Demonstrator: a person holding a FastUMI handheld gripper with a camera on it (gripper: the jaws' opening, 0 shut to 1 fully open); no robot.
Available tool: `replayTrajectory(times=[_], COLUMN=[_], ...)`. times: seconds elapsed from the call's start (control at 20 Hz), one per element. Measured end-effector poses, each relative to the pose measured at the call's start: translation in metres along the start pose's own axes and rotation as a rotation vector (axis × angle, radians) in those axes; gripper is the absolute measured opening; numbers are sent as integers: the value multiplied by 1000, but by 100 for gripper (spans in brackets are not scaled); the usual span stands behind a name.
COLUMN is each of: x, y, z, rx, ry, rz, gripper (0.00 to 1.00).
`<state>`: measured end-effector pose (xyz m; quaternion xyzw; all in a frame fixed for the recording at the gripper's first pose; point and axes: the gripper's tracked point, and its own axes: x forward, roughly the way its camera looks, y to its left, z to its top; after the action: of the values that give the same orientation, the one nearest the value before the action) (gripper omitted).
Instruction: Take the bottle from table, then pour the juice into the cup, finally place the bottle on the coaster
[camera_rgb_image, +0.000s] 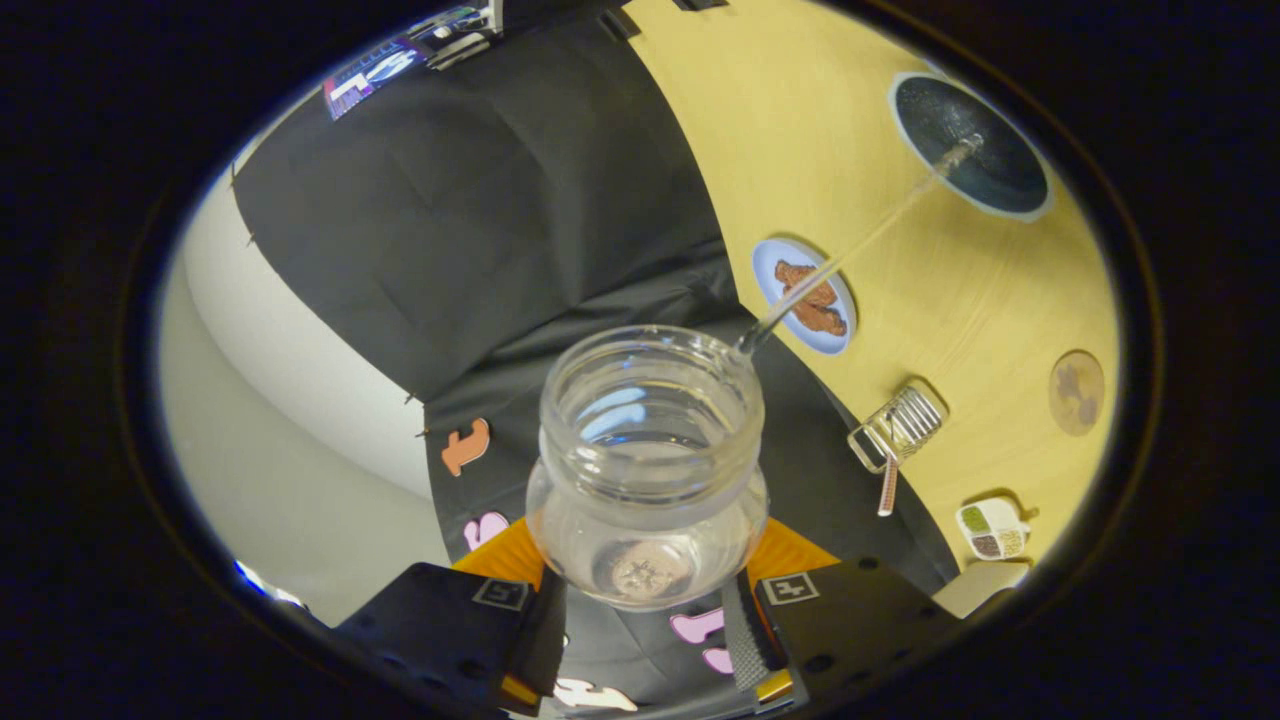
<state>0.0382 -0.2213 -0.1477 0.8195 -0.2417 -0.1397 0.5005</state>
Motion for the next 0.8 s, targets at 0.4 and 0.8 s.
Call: replayTrajectory(times=[0.4,0.8], x=[3,3], y=[16,16], z=[-11,-12], rx=[21,-6], ry=[-2,-7], rz=[19,7], gripper=[69,69])
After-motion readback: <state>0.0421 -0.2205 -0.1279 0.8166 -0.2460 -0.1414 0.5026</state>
